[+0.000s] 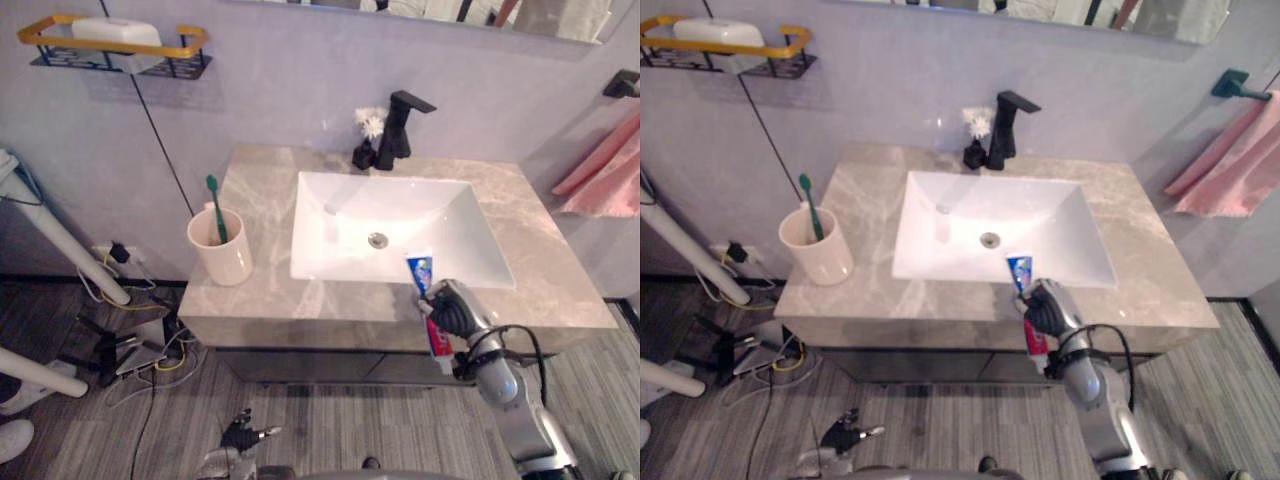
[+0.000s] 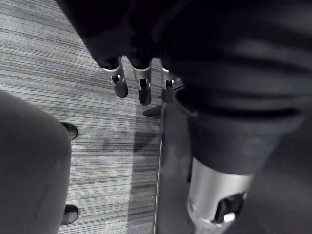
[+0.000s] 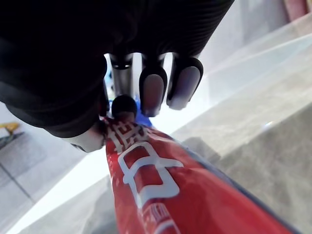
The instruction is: Organize washtable
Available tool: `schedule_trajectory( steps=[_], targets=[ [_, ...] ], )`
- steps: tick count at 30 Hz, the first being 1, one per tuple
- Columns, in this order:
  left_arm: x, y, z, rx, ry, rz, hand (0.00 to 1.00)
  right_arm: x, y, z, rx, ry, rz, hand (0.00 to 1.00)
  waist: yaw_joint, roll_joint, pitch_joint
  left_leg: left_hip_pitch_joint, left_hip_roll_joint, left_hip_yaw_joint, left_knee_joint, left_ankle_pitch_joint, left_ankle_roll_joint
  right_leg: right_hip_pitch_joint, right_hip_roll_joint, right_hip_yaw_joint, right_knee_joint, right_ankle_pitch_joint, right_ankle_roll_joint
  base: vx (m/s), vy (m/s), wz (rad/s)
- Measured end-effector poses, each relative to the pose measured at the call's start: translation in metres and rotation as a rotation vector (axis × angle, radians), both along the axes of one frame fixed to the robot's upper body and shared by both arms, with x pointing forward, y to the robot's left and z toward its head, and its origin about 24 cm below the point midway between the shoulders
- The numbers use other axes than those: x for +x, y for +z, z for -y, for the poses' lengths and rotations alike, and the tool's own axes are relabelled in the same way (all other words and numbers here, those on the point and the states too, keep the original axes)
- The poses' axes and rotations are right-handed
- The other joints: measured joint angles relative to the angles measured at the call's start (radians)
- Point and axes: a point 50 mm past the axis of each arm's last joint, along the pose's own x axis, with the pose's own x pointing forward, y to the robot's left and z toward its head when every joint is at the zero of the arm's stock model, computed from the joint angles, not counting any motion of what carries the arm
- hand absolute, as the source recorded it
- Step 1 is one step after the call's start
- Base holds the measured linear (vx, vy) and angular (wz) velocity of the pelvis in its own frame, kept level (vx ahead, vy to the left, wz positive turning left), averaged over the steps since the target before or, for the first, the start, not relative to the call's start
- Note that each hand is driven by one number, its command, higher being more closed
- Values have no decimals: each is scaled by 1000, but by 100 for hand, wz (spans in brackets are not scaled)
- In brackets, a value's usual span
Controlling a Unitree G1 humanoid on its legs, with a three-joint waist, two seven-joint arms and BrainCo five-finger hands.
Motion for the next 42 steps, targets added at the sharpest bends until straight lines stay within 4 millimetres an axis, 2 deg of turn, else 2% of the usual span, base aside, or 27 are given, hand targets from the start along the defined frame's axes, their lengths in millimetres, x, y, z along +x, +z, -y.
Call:
schedule_trajectory(
  steps=[14, 19, 26, 29, 37, 42],
  targets=[
    [-1, 0, 0, -16, 36, 6, 0, 10, -1, 25, 51, -211, 38, 100, 6, 7, 8, -11, 0, -29, -22, 21, -7, -7, 0, -27, -1, 1, -2, -11, -13, 6],
    [1, 1, 1, -16, 36, 12, 0, 12, 6, 30, 79, -283, 108, 100, 6, 15, 15, -11, 0, -32, -23, 21, -7, -6, 0, -29, -1, 1, -2, 1, -2, 1],
    [3, 2, -1, 10, 48, 27, 0, 12, 8, 27, 180, -366, 187, 100, 14, 20, 18, -11, 0, -34, -22, 21, -7, -4, 0, -31, -2, 1, -2, 0, 0, 0],
    [4, 3, -1, 19, 55, 33, 0, 12, 8, 26, 199, -379, 200, 100, 24, 24, 21, -11, 0, -37, -22, 21, -8, -3, 0, -34, -2, 1, -2, -6, -4, 2],
    [4, 4, 0, 31, 71, 42, 0, 13, 13, 18, 263, -372, 253, 100, 26, 34, 27, -14, 0, -45, -23, 23, -9, -2, 0, -41, -2, 1, -2, -4, -4, 3],
    [4, 5, 3, 29, 85, 58, 0, 11, 31, 16, 272, -365, 351, 100, 26, 43, 33, -14, 0, -46, -23, 25, -8, -2, -1, -41, -1, 0, -2, 0, 0, 0]
  ],
)
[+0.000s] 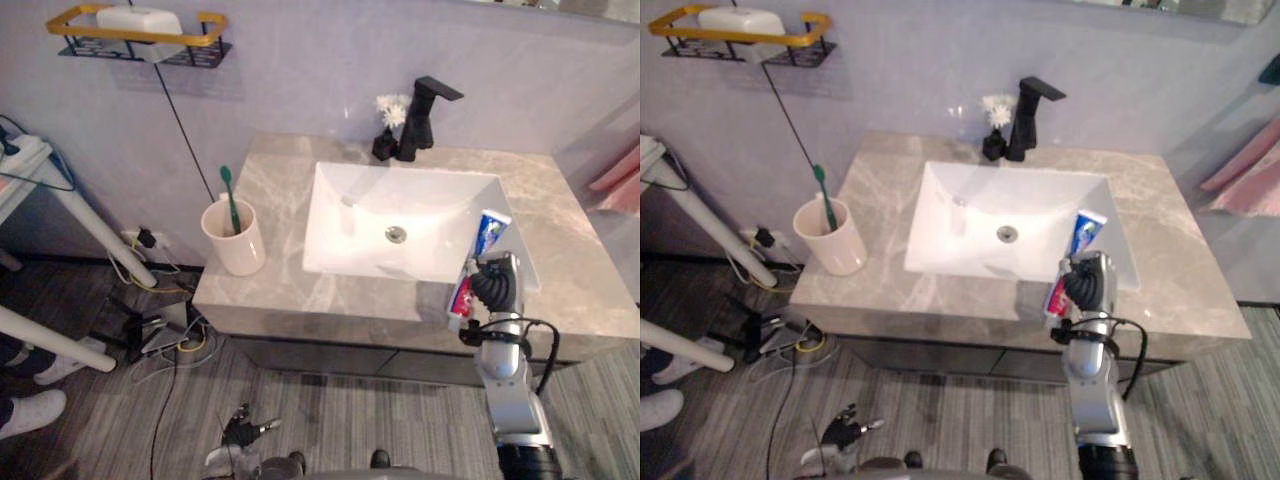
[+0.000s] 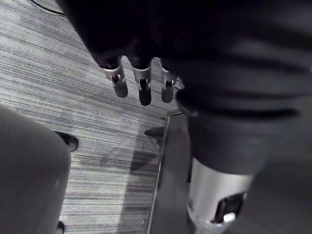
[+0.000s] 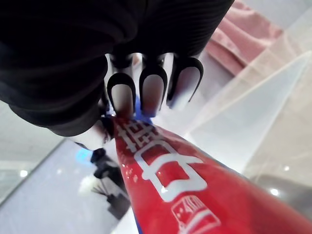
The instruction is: Organize washtable
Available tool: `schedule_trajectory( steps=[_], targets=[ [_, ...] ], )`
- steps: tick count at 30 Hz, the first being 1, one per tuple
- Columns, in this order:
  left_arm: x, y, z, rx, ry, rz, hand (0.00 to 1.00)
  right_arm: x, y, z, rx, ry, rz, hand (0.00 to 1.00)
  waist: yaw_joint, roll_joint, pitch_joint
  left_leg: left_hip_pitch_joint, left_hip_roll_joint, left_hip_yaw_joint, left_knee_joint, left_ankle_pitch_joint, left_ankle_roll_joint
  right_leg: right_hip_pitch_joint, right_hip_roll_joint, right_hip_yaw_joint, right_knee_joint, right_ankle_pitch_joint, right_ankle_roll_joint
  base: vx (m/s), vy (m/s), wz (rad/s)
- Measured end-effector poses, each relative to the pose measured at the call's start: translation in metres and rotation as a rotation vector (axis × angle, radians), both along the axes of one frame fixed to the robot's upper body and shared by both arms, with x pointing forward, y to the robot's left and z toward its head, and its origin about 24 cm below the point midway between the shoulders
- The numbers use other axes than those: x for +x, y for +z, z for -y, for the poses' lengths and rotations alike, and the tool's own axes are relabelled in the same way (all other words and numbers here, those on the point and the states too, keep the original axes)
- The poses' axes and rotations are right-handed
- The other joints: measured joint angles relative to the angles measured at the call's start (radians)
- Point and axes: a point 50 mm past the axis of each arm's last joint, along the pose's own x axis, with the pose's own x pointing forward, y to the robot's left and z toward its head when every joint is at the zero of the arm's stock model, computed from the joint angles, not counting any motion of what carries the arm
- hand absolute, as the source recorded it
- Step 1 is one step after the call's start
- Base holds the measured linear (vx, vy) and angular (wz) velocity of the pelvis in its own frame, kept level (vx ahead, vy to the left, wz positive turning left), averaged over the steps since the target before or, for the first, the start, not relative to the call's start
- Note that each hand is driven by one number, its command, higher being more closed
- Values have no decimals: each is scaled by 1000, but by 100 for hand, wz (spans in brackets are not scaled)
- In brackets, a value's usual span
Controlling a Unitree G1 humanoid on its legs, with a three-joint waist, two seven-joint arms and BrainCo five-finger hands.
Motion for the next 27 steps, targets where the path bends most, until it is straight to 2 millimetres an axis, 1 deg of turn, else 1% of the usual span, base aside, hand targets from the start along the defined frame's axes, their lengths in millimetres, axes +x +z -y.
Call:
schedule_trajectory(
  steps=[3, 5, 6, 9, 11, 13, 14, 15, 16, 17, 18, 19, 21, 22, 23, 24, 25, 26, 27],
  targets=[
    [0, 1, 0, 13, 12, 11, 0, -2, 13, -2, 0, -5, 91, 100, 1, 0, 0, 0, 0, -2, 0, 1, 0, 0, 0, -2, 2, -1, 0, 0, 0, 0],
    [0, 1, -2, 23, 21, 12, 0, -3, 23, -5, 42, 12, 155, 100, 0, 0, 0, 0, 0, -2, 0, 1, 0, 0, -1, -2, 3, -1, 0, 0, 0, 0],
    [-2, 1, -4, 31, 49, 11, 0, -1, 29, -9, 79, 30, 208, 100, 0, 0, 0, 0, 0, -2, 0, 2, 0, 0, -1, -1, 4, -1, 0, 0, 0, 0],
    [-6, 2, -10, 42, 113, 14, 0, -3, 40, -14, 120, 73, 276, 100, 3, 0, 0, 0, -1, -4, 0, 3, -1, 0, -2, -3, 4, -2, 0, 0, 0, 0],
    [-15, 3, -25, 78, 196, 8, 0, -8, 54, -20, 150, 123, 361, 100, 3, 1, -1, 0, -1, -5, 0, 3, -1, -1, -2, -4, 6, -5, 1, 0, 0, 0],
    [-25, 4, -34, 107, 250, -3, 0, -12, 62, -23, 150, 147, 409, 100, 3, 1, -1, 0, -1, -7, 0, 3, -1, -1, -2, -5, 8, -6, 0, 0, 0, 2],
    [-30, 6, -43, 130, 291, -2, 0, -14, 66, -23, 150, 159, 433, 100, 8, 1, -1, 0, -1, -9, -1, 3, -1, -1, -3, -7, 8, -8, -1, 0, -1, 4],
    [-31, 11, -53, 158, 359, 27, 0, -15, 69, -24, 155, 169, 456, 100, 20, 1, -1, 0, -2, -9, -2, 3, -1, -1, -3, -8, 9, -8, -1, 0, 0, 0],
    [-30, 15, -60, 177, 391, 48, 0, -16, 71, -24, 161, 173, 465, 100, 28, 1, -1, 0, -2, -9, -2, 3, -1, -1, -3, -8, 9, -9, -1, 0, 0, 4],
    [-26, 27, -73, 221, 455, 113, 0, -17, 72, -24, 167, 181, 475, 100, 34, 0, -2, -1, -2, -13, -2, 3, -1, 0, -3, -12, 9, -10, -2, -2, -3, 10],
    [-20, 42, -87, 273, 506, 197, 0, -18, 74, -25, 166, 187, 485, 100, 45, -1, -3, -4, -3, -20, -2, 4, -3, 0, -4, -19, 9, -11, -3, -3, -4, 13],
    [-15, 52, -94, 301, 528, 251, 0, -19, 76, -25, 165, 189, 493, 100, 51, -1, -3, -5, -4, -22, -2, 4, -3, 0, -5, -22, 9, -12, -2, -6, -11, 19],
    [-3, 91, -118, 416, 610, 444, 0, -21, 80, -28, 162, 207, 520, 100, 58, -2, -11, -10, -7, -36, -2, 5, -5, 0, -7, -35, 12, -17, -1, 8, -8, 16],
    [-2, 101, -123, 442, 627, 486, 0, -22, 81, -29, 163, 213, 525, 100, 59, -1, -13, -10, -8, -36, -2, 5, -5, 0, -8, -35, 12, -17, -1, 24, 3, 6],
    [2, 120, -131, 490, 654, 568, 0, -23, 84, -31, 163, 223, 537, 100, 60, 0, -17, -12, -9, -37, -2, 5, -5, -1, -9, -36, 12, -18, -1, 0, 0, 0],
    [7, 139, -135, 528, 669, 654, 0, -25, 86, -31, 165, 227, 552, 100, 68, 0, -23, -15, -11, -39, -2, 5, -5, -2, -10, -37, 12, -18, -1, 0, 0, 0],
    [10, 149, -136, 545, 673, 700, 0, -25, 87, -31, 167, 229, 557, 100, 72, 0, -25, -14, -11, -39, -2, 5, -5, -2, -11, -37, 12, -18, -1, 0, 0, 0],
    [17, 170, -135, 578, 662, 796, 0, -25, 87, -31, 175, 235, 559, 100, 80, 1, -35, -14, -14, -40, -2, 5, -5, -2, -13, -37, 11, -18, -1, 0, 0, 0],
    [20, 180, -134, 594, 660, 840, 0, -25, 87, -31, 175, 242, 556, 100, 81, 1, -40, -14, -15, -42, -2, 5, -5, -1, -14, -37, 10, -18, -1, 18, 17, 6]
  ],
)
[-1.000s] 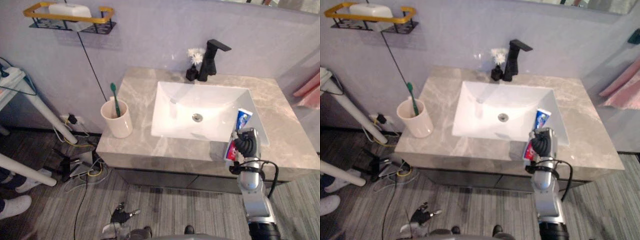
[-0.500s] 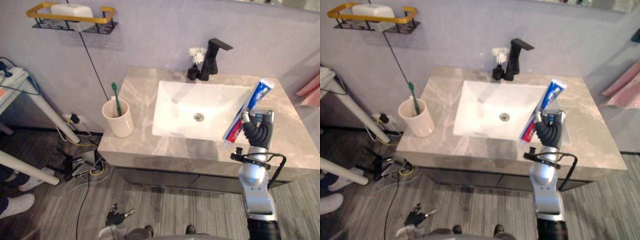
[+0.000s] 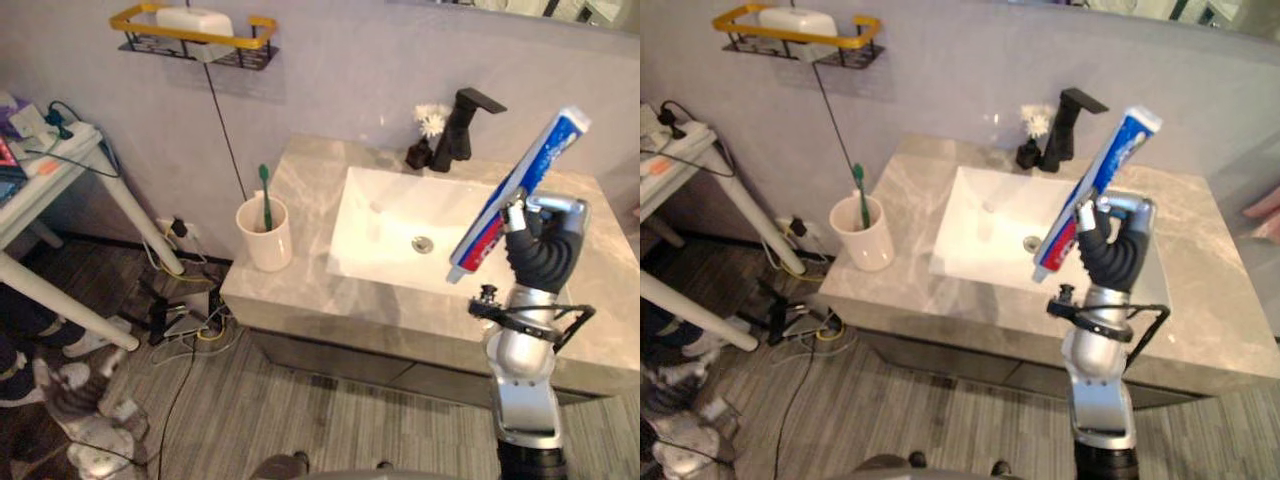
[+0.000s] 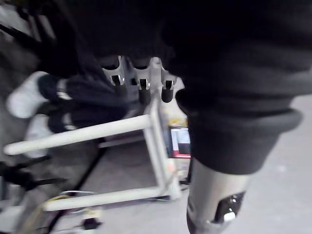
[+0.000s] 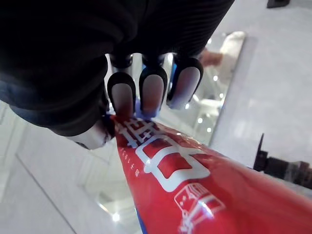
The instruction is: Organize washtable
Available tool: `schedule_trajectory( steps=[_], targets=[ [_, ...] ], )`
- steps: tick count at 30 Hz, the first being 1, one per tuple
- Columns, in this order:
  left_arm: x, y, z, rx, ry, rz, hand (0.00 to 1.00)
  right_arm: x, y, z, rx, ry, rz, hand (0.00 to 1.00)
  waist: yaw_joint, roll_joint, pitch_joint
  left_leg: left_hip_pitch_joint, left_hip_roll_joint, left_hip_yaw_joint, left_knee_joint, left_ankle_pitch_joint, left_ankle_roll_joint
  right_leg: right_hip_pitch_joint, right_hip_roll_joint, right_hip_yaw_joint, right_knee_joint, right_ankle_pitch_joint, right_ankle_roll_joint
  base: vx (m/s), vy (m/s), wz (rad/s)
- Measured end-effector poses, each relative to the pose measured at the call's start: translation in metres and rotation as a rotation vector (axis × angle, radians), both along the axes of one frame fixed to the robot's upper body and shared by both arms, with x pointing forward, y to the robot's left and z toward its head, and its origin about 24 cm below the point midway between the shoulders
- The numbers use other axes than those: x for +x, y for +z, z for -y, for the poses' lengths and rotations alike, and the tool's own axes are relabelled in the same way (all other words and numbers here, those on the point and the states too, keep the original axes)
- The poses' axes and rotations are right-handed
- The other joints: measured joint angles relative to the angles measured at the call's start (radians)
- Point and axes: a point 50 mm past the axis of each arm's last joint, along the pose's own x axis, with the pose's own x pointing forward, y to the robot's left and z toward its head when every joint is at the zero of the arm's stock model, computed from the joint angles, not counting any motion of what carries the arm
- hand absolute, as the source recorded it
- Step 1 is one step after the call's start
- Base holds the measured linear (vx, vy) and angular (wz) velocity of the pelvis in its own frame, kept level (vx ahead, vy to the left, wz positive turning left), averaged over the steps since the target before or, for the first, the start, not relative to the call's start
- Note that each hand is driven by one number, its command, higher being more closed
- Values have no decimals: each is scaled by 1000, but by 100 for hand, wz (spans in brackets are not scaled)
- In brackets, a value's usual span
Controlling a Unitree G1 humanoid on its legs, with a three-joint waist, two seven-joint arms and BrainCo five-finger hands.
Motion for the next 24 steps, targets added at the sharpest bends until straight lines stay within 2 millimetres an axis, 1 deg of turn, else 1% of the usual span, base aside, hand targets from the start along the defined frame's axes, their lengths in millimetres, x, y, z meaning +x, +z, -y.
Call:
schedule_trajectory(
  steps=[2, 3, 4, 6, 8, 10, 12, 13, 14, 16, 17, 21, 22, 24],
  targets=[
    [7, 37, 5, 108, -16, 145, 0, 0, 0, -2, 2, 25, -3, 100, 0, 0, -15, 0, -2, -7, 0, 0, 0, 3, -5, 0, 0, 0, 0, 10, 15, 8],
    [9, 49, 8, 142, -26, 195, 0, 1, 0, -2, -2, 33, -7, 100, 0, 1, -21, 0, -3, -7, 0, 0, 0, 3, -6, 0, 0, 0, 0, -4, 13, 4],
    [11, 68, 15, 193, -54, 274, 0, 1, 0, -3, -7, 41, -10, 100, 0, 1, -31, 1, -4, -8, 1, 0, 0, 4, -9, 0, 0, 0, 0, 0, 0, 0],
    [13, 82, 22, 229, -86, 339, 0, 1, 0, -4, -11, 49, -13, 100, 0, 1, -34, 1, -5, -10, 2, 0, 0, 6, -10, 1, 1, 0, 0, 0, 0, 0],
    [20, 108, 41, 292, -166, 451, 0, 2, -1, -7, -20, 74, -20, 100, 2, 4, -44, 1, -6, -11, 4, 0, 0, 7, -10, 1, 2, 0, 0, -45, 0, 2],
    [24, 121, 53, 321, -219, 514, 0, 2, -1, -10, -33, 96, -26, 100, 2, 10, -53, 1, -5, -12, 6, 0, 0, 8, -10, 1, 3, 0, 0, 0, 0, 0],
    [25, 140, 71, 359, -308, 611, 0, 3, 0, -14, -51, 125, -31, 100, 0, 22, -62, 1, -5, -12, 6, 1, 2, 7, -9, 2, 6, 0, 0, -36, -9, 0],
    [24, 144, 76, 367, -337, 636, 0, 3, 0, -15, -54, 130, -31, 100, -1, 25, -64, 1, -5, -12, 6, 2, 2, 6, -8, 2, 6, 0, 0, -40, -11, 0],
    [24, 153, 87, 384, -415, 690, 0, 3, 1, -16, -65, 138, -31, 100, -2, 32, -68, 1, -5, -12, 5, 4, 2, 5, -8, 2, 7, 0, 0, -31, -10, 0],
    [28, 161, 98, 372, -513, 753, 0, 5, 3, -17, -90, 156, -26, 100, -2, 38, -72, 1, -5, -13, 1, 9, 1, 4, -7, 2, 9, 0, 0, -23, -8, 1],
    [31, 163, 102, 362, -552, 771, 0, 6, 4, -18, -101, 164, -24, 100, -2, 38, -72, 2, -5, -14, -2, 11, 0, 3, -7, 1, 9, 0, 0, -44, -18, 4],
    [46, 172, 128, 300, -811, 846, 0, 10, 11, -27, -167, 239, -14, 100, -5, 36, -74, 16, -3, -17, -34, 34, -3, 2, -5, -2, 13, 0, 0, -35, -18, 3],
    [48, 174, 132, 291, -842, 858, 0, 10, 11, -28, -176, 248, -13, 100, -4, 36, -74, 16, -3, -18, -38, 37, -3, 1, -5, -3, 14, 0, 0, -31, -14, 3],
    [56, 181, 145, 266, -964, 906, 0, 14, 13, -30, -195, 266, -18, 100, -4, 36, -74, 18, -3, -19, -44, 44, -4, -1, -6, -5, 18, 0, 0, -40, -5, 3]
  ],
)
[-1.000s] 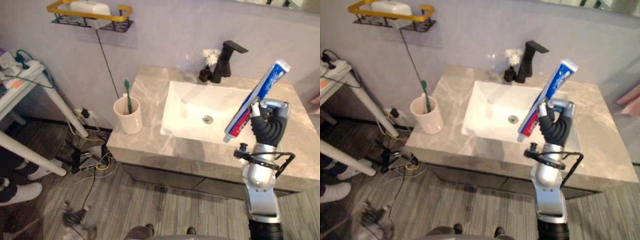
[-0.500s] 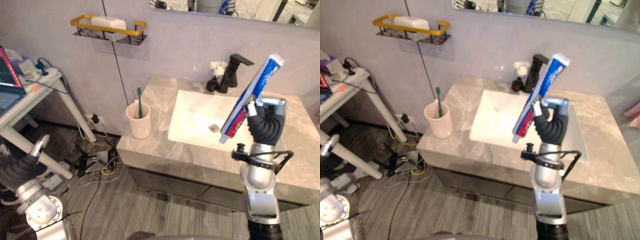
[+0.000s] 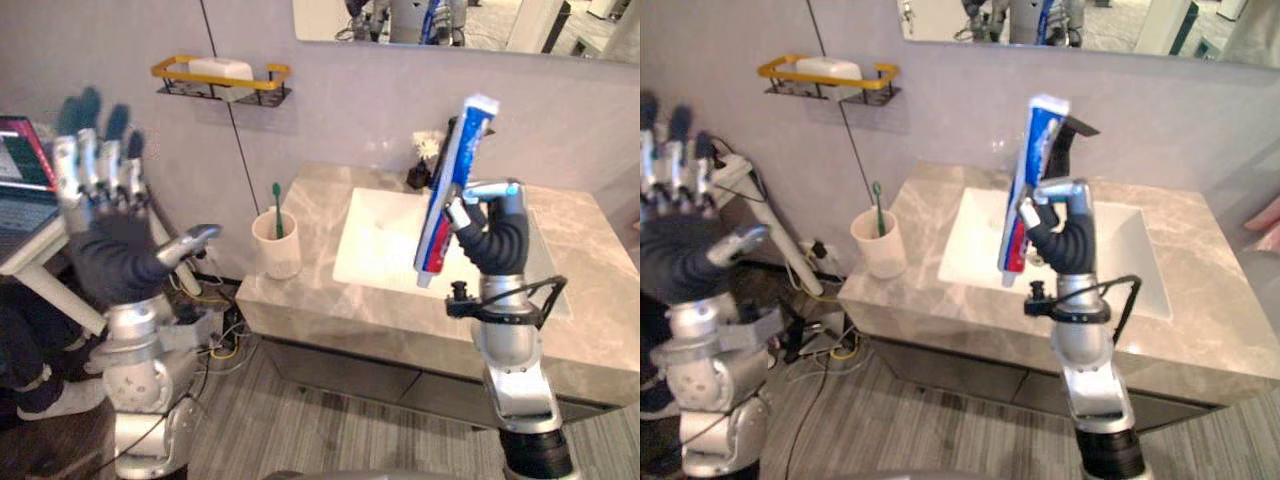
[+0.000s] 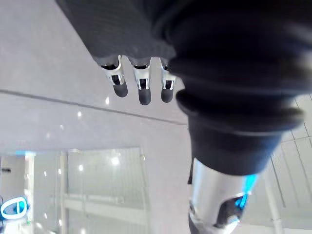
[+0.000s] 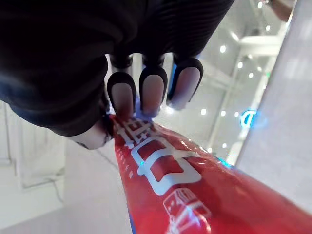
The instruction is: Organize washtable
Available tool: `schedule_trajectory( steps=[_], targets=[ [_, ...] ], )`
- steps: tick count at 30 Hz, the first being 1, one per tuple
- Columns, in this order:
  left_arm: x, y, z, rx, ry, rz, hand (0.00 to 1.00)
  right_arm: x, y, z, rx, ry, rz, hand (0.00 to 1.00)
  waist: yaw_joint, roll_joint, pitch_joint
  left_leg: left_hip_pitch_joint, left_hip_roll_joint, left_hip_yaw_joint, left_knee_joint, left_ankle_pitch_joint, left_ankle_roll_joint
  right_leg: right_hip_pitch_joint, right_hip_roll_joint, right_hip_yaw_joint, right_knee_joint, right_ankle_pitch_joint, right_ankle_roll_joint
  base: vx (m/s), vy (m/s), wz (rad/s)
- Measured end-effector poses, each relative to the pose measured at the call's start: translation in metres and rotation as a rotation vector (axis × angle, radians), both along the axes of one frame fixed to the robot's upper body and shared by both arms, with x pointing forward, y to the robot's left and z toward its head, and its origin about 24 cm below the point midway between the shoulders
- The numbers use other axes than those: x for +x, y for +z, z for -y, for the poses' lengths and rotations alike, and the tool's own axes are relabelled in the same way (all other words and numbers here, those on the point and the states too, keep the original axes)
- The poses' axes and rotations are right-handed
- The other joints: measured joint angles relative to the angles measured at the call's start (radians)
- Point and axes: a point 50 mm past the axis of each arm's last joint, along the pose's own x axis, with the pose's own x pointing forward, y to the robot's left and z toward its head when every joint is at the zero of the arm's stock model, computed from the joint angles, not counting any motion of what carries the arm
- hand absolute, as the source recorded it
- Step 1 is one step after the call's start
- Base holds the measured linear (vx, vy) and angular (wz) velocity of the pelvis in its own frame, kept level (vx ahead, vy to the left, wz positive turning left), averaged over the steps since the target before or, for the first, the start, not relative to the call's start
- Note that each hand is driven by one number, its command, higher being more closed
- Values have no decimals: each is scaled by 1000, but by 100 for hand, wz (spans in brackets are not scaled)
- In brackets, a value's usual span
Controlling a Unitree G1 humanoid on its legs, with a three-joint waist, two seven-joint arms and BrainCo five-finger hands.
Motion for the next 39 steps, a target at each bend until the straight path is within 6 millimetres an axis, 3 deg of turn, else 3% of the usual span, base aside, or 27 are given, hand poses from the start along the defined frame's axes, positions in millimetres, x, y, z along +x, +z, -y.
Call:
schedule_trajectory(
  steps=[4, 10, 20, 30, 39],
  targets=[
    [18, 1, 18, 11, -171, -25, 0, 10, 0, -6, -31, 30, -24, 100, -4, -2, -1, 2, 0, 2, -1, 3, 0, -2, 0, 3, 5, 0, 0, -37, 3, -1],
    [54, -14, 49, 63, -420, -201, 0, 23, 5, -20, -98, 87, -29, 100, -28, -10, -3, 9, 2, 10, -36, 26, 0, -17, -1, 12, 10, 3, -1, -20, 1, -2],
    [88, -16, 92, 179, -660, -351, 0, 32, 7, -40, -184, 166, -27, 100, -54, -14, -1, 7, 7, 38, -46, 26, 0, -37, 4, 39, 9, 10, -2, -8, 4, -8],
    [102, -14, 102, 249, -695, -407, 0, 34, -5, -55, -304, 235, -81, 100, -87, -14, -1, 10, 6, 39, -52, 28, 0, -38, 3, 40, 8, 10, -2, 0, 1, -1],
    [114, -14, 107, 313, -713, -464, 0, 36, -31, -63, -495, 260, -160, 100, -106, -13, -1, 10, 6, 38, -52, 31, 0, -37, 3, 39, 8, 10, -2, -12, -3, 0]
  ],
)
